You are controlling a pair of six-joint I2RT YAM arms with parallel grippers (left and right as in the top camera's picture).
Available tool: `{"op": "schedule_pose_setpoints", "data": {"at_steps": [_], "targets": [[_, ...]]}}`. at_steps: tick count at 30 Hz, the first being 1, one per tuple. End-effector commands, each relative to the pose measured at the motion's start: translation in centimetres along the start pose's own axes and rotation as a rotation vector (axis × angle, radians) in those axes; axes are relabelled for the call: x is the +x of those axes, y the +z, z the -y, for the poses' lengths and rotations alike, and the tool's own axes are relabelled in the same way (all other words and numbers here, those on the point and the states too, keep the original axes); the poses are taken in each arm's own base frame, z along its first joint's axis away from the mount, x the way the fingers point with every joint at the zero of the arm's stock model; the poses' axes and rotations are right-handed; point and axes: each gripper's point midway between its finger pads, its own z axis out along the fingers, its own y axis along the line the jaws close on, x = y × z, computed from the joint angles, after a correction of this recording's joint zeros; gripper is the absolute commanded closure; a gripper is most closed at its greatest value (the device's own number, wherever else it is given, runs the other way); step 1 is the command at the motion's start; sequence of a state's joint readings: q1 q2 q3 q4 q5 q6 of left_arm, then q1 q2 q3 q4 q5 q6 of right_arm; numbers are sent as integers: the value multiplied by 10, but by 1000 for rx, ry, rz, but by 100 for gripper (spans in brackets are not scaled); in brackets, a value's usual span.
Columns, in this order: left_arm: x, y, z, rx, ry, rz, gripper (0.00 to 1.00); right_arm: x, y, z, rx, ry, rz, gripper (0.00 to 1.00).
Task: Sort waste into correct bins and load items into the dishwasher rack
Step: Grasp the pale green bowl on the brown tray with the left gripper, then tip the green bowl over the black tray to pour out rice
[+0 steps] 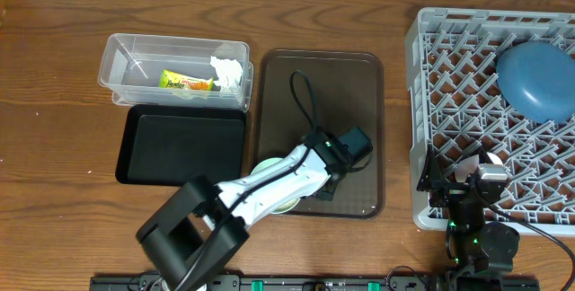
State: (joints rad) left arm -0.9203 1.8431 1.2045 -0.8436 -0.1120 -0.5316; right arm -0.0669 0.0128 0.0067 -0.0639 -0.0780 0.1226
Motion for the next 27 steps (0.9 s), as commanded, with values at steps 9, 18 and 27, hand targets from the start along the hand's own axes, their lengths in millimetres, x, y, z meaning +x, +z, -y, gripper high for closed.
{"op": "schedule_pose_setpoints", "data": {"at_steps": [9,18,27], "targets": [[-8,-9,2,12,-9,26,94,1,0,1,5,8,-1,1],[-17,-79,-1,188,-21,141,94,1,0,1,5,8,-1,1],[-29,-139,-77,503,-229,175,94,1,0,1,5,8,-1,1]]}}
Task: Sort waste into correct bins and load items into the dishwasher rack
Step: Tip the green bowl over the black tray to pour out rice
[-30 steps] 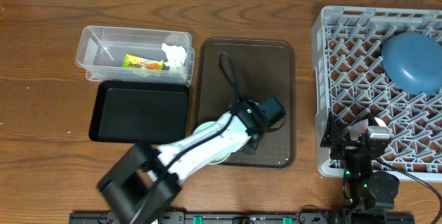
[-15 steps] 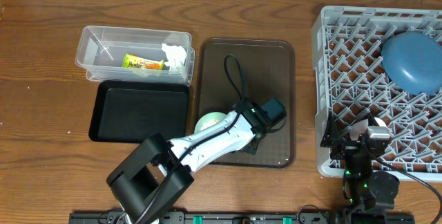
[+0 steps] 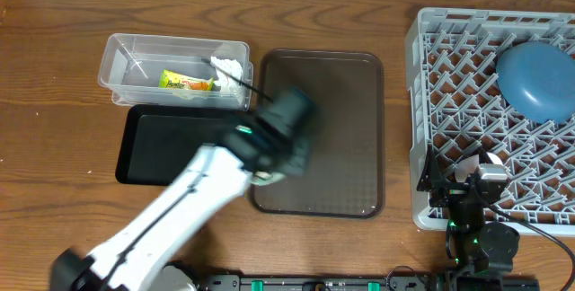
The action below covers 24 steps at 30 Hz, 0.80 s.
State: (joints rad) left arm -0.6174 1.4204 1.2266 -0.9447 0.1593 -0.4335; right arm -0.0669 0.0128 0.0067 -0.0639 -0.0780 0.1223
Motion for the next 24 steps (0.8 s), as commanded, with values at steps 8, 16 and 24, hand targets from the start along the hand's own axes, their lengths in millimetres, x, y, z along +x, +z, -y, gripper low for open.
{"op": "schedule_pose_setpoints", "data": {"at_steps": [8,16,24], "targets": [[-47,-62,-46,585,-141,101,94,1,0,1,5,9,-1,1],[-53,-80,-92,835,-171,306,94,1,0,1,5,9,-1,1],[-39,-78,-132,994,-209,509,94,1,0,1,5,9,-1,1]]}}
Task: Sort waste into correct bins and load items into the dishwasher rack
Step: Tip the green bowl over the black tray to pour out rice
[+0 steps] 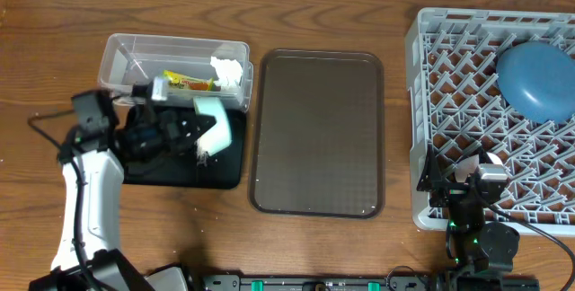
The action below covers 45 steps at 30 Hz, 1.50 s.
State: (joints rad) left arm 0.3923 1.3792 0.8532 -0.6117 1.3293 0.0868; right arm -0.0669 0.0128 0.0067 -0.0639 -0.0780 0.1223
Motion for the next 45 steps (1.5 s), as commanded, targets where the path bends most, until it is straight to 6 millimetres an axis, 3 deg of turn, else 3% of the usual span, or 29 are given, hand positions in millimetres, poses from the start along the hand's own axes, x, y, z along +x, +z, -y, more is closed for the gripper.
{"op": "schedule_pose_setpoints", "data": {"at_steps": [1,6,10,17,30,32,34,35,36,38,41,44,45], "targets": [[-1,-16,17,194,55,77,94,1,0,1,5,9,-1,1],[-3,-35,-3,176,33,167,94,1,0,1,5,9,-1,1],[-7,-43,-7,160,46,201,94,1,0,1,5,9,-1,1],[-6,-42,-12,130,124,204,94,1,0,1,5,9,-1,1],[6,-36,-33,89,99,189,94,1,0,1,5,9,-1,1],[9,-34,-50,-3,86,168,94,1,0,1,5,9,-1,1],[17,-34,-87,-203,-109,134,94,1,0,1,5,9,-1,1],[17,-33,-86,-195,-141,134,94,1,0,1,5,9,-1,1],[14,-30,-71,-109,-79,139,94,1,0,1,5,9,-1,1],[6,-30,-21,164,161,179,94,1,0,1,5,9,-1,1],[2,-28,-34,85,93,165,94,1,0,1,5,9,-1,1],[3,-25,-29,109,124,157,94,1,0,1,5,9,-1,1],[4,-23,-39,52,79,145,94,1,0,1,5,9,-1,1]]}}
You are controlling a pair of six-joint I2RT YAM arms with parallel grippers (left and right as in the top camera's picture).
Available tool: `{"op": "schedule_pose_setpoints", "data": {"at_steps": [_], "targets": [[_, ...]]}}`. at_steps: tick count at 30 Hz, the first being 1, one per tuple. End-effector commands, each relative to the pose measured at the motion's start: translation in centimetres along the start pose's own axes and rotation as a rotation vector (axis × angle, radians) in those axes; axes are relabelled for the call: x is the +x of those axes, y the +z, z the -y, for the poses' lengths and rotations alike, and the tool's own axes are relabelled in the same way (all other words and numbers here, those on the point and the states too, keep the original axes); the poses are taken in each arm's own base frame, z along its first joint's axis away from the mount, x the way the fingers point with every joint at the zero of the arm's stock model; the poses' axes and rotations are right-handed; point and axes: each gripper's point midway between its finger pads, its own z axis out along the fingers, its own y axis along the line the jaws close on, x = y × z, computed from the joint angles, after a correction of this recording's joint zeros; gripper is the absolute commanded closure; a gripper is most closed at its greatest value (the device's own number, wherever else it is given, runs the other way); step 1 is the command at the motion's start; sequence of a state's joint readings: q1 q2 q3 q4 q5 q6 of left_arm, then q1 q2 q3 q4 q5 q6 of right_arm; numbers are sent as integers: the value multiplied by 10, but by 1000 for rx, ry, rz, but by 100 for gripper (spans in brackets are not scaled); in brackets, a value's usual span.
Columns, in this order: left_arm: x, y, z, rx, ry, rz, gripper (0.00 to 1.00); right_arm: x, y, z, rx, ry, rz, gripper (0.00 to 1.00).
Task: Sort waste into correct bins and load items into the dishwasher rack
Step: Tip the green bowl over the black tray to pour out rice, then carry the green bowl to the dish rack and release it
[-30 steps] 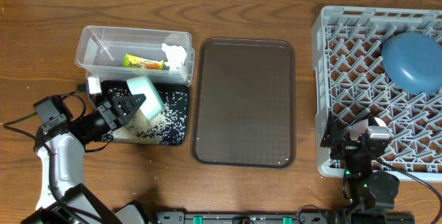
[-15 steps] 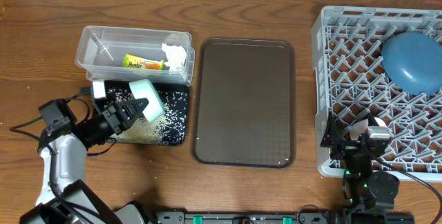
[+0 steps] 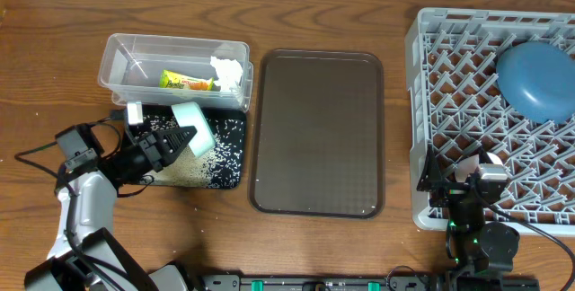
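Observation:
A pale green bowl [image 3: 192,120] hangs tipped on its side over the black tray [image 3: 226,119], with my left gripper [image 3: 178,136] shut on its rim. White rice grains [image 3: 199,158] lie scattered across the tray's right and front part. The clear bin [image 3: 126,57] behind the tray holds a yellow wrapper [image 3: 187,82] and a crumpled white tissue [image 3: 228,70]. At the right stands the grey dishwasher rack [image 3: 422,66] with a blue bowl [image 3: 537,79] in its far corner. My right gripper [image 3: 471,172] rests at the rack's front left corner; its jaw state is unclear.
The brown serving tray [image 3: 316,129] lies bare in the middle of the table between the black tray and the rack. My left arm's cable trails along the table's left side. Wood table surface surrounds everything.
The bowl has shifted a little to the left over the black tray and is tipped further. Rice now lies spread on the tray, where none lay before. The right arm has not moved.
My left gripper was first down at the pale bowl on the brown tray's front left corner. Then it was blurred over that tray's left edge. Then it held the bowl above the bare black tray. Now rice covers part of that tray.

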State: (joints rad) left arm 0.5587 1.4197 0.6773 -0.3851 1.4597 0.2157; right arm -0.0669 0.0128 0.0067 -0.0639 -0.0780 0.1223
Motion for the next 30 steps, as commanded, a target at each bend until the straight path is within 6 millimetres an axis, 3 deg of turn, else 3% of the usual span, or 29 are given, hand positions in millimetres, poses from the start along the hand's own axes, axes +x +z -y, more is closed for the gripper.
{"op": "schedule_pose_setpoints", "data": {"at_steps": [1,2,5,6,9,10,14,16,18,19,21,25,30], "targets": [[5,4,-11,-64,-64,-26,94,1,0,1,5,9,-1,1],[7,5,-9,-56,-63,-32,94,1,0,1,5,9,-1,1],[9,10,23,136,83,-22,94,1,0,1,5,9,-1,1],[10,12,20,118,89,-34,94,1,0,1,5,9,-1,1],[22,12,-37,-232,-136,-93,94,1,0,1,5,9,-1,1],[24,12,-41,-256,-158,-97,94,1,0,1,5,9,-1,1],[16,19,25,142,116,-61,94,1,0,1,5,9,-1,1],[13,20,24,137,120,-58,94,1,0,1,5,9,-1,1],[13,21,5,21,-3,-77,94,1,0,1,5,9,-1,1],[13,22,5,24,-16,-78,94,1,0,1,5,9,-1,1],[13,24,28,153,44,-78,94,1,0,1,5,9,-1,1],[13,40,43,207,40,-140,94,1,0,1,5,9,-1,1],[-4,87,71,199,87,-209,94,1,0,1,5,9,-1,1]]}}
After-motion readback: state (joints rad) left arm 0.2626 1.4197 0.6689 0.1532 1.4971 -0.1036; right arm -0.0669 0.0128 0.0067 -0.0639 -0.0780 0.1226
